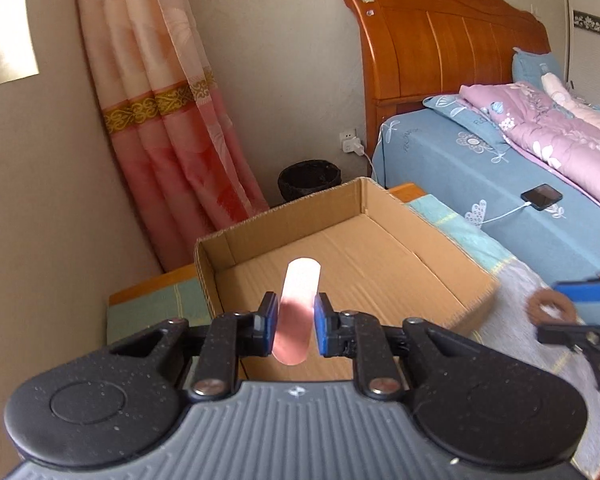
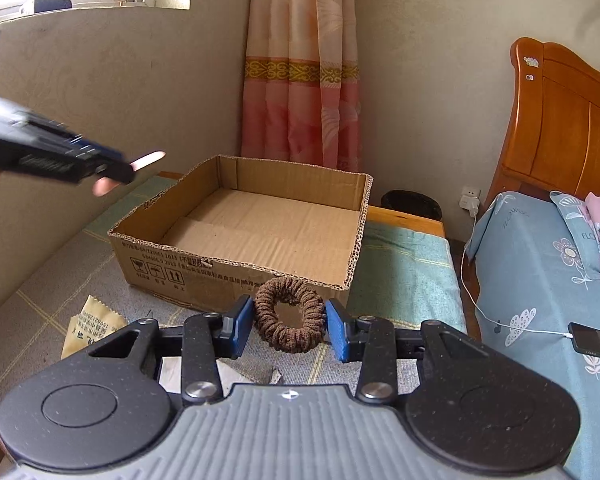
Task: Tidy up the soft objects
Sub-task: 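Carry both items over the cardboard box and open both grippers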
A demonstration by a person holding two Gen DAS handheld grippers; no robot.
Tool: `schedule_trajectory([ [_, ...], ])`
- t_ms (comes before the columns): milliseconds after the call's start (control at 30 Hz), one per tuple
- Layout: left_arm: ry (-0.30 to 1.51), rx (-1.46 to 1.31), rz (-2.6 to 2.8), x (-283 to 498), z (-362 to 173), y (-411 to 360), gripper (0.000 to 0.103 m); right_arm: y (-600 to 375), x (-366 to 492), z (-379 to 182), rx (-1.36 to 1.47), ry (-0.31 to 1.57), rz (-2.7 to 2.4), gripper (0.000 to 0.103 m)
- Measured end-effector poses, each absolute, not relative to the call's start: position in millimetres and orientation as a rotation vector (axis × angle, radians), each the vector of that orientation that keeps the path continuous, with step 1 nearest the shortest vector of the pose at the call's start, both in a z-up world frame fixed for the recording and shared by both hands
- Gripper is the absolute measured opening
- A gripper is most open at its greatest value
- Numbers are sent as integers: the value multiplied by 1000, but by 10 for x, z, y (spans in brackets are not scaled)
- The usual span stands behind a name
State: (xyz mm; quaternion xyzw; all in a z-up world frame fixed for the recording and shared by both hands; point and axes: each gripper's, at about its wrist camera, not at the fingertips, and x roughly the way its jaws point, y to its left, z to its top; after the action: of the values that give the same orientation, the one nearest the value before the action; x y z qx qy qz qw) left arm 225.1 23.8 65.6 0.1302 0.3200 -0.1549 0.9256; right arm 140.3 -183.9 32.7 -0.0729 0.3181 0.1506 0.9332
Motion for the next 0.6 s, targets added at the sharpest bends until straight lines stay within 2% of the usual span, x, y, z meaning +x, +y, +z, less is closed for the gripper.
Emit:
schedule_trajectory([
  [133, 692, 258, -292, 2674, 585, 168, 19, -1893, 1434, 380, -139, 643, 287, 45],
  [200, 698, 241, -275, 2873, 508, 184, 29, -1914, 1446, 408, -139, 638, 276, 45],
  [233, 706, 240, -276, 2938, 468, 184, 49, -1919, 1448, 415, -142, 636, 272, 45],
  [267, 710, 240, -262, 2989, 421, 193, 74, -1927, 1451, 426, -143, 632, 271, 45],
  [333, 691, 246, -225, 2989, 356, 205, 88, -1934, 1459, 429, -141, 636, 268, 45],
  [500, 675, 189, -220, 2765, 349, 346, 89, -1908, 1485, 424, -153, 643, 271, 45],
  [600, 646, 161, -221, 2491, 408, 440, 98, -1863, 1526, 408, -163, 649, 270, 45],
])
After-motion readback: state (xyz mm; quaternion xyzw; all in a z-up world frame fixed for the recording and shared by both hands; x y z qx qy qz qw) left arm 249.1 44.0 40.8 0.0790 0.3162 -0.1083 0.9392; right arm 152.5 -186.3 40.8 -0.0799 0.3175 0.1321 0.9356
